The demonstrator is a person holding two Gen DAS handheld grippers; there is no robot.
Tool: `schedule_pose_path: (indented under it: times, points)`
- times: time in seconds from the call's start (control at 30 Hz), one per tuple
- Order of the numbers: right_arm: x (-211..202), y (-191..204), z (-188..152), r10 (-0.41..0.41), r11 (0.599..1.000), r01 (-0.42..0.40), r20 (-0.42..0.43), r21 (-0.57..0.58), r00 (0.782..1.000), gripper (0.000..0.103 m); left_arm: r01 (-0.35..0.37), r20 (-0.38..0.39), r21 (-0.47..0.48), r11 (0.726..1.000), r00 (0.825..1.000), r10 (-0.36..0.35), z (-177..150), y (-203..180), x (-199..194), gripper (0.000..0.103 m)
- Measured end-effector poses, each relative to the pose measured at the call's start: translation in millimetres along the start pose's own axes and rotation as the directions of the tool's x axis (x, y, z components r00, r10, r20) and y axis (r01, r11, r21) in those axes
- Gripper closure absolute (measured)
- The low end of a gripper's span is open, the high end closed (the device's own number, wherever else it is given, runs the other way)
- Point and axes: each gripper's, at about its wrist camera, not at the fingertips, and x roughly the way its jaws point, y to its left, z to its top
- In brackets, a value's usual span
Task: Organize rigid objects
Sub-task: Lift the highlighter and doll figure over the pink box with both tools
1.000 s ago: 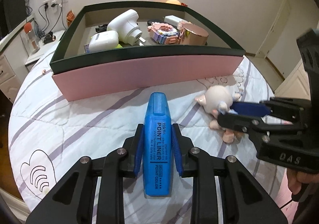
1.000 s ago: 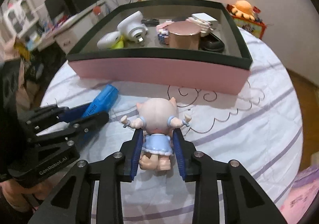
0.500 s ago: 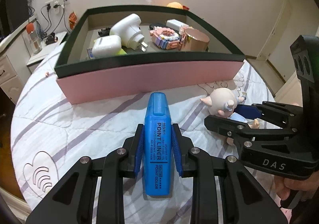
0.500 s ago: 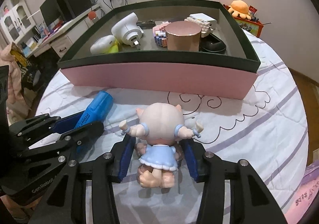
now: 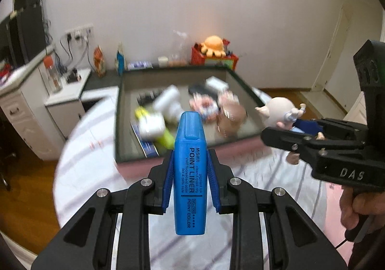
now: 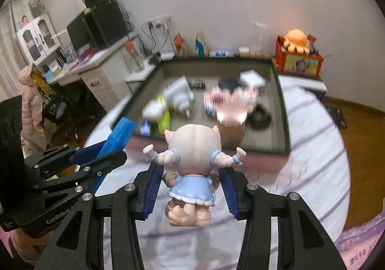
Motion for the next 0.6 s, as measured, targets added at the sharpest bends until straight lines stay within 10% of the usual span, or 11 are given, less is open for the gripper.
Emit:
schedule_pose_path:
  times: [0.6]
  points:
    - [73.9,-27.2,95.9,-0.038,0.999,0.038,-0.034,-0.020,0.999,0.055,-0.027,-0.042,-0.028,0.999,0.999,0.026,93.8,31.1,94.8,0.076]
